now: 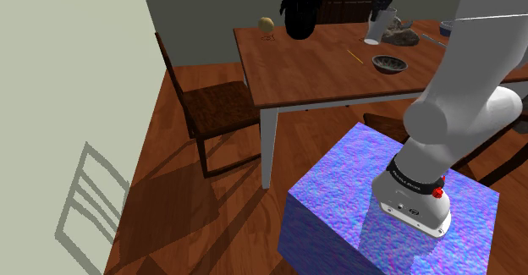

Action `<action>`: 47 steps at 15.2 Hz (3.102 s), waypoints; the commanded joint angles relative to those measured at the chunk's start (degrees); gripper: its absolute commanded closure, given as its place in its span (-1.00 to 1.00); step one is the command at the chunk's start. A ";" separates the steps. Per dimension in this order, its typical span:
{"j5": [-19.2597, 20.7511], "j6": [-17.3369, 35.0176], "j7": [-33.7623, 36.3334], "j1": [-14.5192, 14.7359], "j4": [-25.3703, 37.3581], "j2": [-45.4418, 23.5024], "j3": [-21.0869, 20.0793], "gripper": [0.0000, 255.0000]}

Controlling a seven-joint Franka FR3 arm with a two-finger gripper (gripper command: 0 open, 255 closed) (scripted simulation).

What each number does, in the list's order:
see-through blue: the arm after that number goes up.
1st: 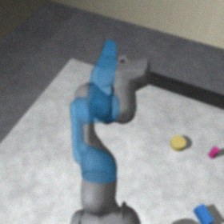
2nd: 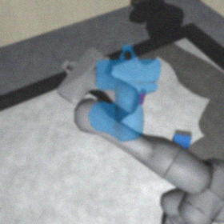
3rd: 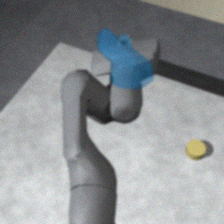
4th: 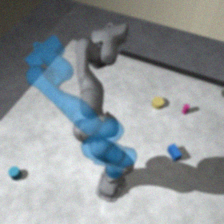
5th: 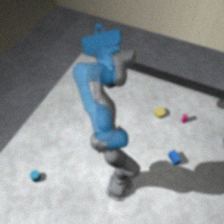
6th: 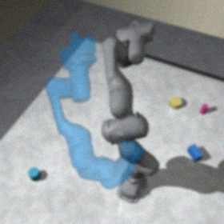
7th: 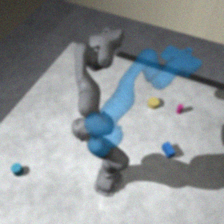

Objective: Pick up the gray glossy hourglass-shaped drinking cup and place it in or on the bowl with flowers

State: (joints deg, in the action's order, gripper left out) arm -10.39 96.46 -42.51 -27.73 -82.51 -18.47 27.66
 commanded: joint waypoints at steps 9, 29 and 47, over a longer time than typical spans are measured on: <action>-3.44 -6.45 -12.16 -11.35 11.83 -6.81 2.91 1.00; -3.84 9.00 -13.42 -9.27 -4.00 -6.71 2.36 1.00; -3.67 6.84 -13.26 -9.54 -1.91 -6.60 2.48 -1.00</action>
State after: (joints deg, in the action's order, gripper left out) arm -14.11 104.63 -55.86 -37.07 -85.77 -25.02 30.09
